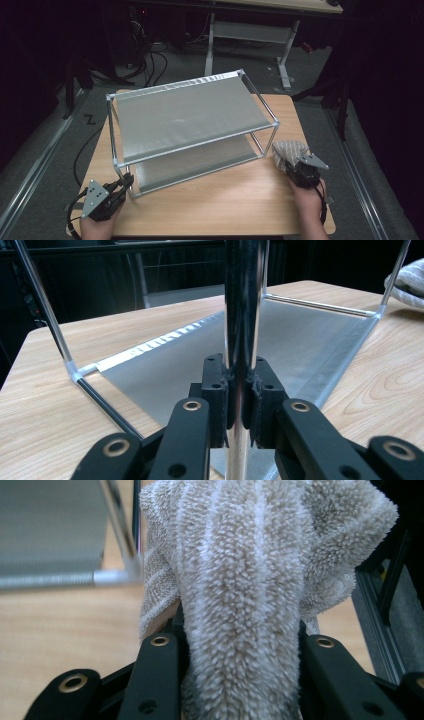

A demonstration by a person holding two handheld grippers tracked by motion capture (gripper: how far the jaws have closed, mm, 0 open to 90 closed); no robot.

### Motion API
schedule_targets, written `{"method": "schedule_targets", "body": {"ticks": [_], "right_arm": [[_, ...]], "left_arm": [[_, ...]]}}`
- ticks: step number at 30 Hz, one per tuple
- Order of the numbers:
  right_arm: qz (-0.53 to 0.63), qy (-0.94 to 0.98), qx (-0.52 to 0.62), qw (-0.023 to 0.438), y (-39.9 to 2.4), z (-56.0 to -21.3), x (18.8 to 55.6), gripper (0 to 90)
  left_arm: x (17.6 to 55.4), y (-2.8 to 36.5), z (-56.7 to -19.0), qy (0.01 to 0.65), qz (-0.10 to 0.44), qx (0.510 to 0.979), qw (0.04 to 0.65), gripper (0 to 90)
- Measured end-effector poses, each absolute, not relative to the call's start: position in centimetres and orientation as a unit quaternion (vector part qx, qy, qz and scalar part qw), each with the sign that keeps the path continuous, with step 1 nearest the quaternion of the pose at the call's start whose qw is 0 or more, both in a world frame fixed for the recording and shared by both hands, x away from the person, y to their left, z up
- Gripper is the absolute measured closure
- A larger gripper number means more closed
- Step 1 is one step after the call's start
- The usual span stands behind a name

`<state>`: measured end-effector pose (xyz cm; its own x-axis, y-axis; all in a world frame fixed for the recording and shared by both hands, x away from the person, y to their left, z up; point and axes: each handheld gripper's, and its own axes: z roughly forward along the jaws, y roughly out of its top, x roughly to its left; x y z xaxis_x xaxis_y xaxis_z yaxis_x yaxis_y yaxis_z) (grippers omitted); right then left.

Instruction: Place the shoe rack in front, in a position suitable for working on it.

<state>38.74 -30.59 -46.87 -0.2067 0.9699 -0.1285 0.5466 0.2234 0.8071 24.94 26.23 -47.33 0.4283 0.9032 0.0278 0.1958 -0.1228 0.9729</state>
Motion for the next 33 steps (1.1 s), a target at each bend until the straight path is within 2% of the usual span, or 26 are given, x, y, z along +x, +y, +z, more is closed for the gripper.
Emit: {"method": "schedule_targets", "body": {"ticks": [8, 13, 23, 27, 33], "right_arm": [[0.323, 0.731, 0.510, 0.317, -27.9, -46.3, 41.4, 65.8], [0.331, 0.748, 0.487, 0.305, -26.8, -46.4, 41.1, 66.4], [0.348, 0.745, 0.484, 0.299, -27.8, -46.8, 36.1, 66.4], [0.349, 0.739, 0.491, 0.302, -28.8, -47.2, 34.2, 66.4], [0.357, 0.735, 0.493, 0.299, -29.6, -47.3, 31.9, 66.4]], "left_arm": [[24.9, 26.3, -47.4, 0.414, 0.341, 0.664, 0.521, 79.9], [24.9, 26.5, -47.4, 0.419, 0.343, 0.662, 0.517, 79.9], [25.6, 26.1, -47.1, 0.437, 0.343, 0.660, 0.505, 80.1], [27.0, 25.1, -46.6, 0.454, 0.339, 0.667, 0.483, 80.1], [30.0, 25.2, -46.4, 0.484, 0.349, 0.653, 0.466, 80.1]]}}
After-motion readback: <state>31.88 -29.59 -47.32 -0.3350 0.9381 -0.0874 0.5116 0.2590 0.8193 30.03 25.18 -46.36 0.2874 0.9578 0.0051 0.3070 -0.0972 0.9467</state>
